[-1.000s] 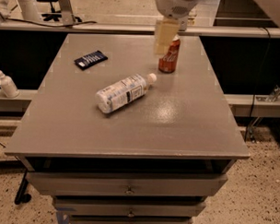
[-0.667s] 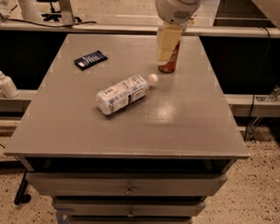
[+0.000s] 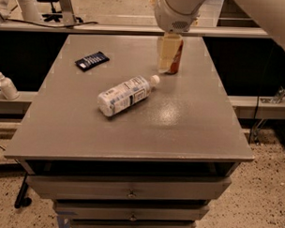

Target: Place blue plastic bottle upright

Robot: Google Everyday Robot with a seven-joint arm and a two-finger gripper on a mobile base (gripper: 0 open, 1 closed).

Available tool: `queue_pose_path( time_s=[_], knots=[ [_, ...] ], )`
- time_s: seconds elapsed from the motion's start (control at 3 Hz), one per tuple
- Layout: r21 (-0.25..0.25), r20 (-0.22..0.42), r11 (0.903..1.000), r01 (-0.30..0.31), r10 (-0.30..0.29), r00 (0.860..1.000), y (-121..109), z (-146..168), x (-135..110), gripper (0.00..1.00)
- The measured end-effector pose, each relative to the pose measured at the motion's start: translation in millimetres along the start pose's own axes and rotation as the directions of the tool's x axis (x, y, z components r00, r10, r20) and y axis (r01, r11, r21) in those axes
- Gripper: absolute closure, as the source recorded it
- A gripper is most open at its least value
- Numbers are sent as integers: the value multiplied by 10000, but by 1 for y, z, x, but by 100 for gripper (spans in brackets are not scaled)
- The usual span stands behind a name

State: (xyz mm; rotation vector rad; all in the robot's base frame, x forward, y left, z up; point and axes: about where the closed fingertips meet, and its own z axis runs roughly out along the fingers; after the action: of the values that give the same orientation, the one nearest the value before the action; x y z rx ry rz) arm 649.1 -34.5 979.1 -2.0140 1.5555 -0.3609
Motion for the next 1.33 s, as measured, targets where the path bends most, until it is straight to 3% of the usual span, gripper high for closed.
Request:
queue_pose_path(
  time_s=[0.33,0.67,1.0,1.33],
  knots=[
    [-343,-528,9982,485,-503,9973,18,20,6,0],
    [-850,-1110,9872,1352,-1442,9833,36,30,5,0],
    [-1690,-1500,9622,2133,-2390,9594,57,40,1,0],
    [-2690,-1587,9210,2819,-3311,9302,75,56,-7,0]
  ],
)
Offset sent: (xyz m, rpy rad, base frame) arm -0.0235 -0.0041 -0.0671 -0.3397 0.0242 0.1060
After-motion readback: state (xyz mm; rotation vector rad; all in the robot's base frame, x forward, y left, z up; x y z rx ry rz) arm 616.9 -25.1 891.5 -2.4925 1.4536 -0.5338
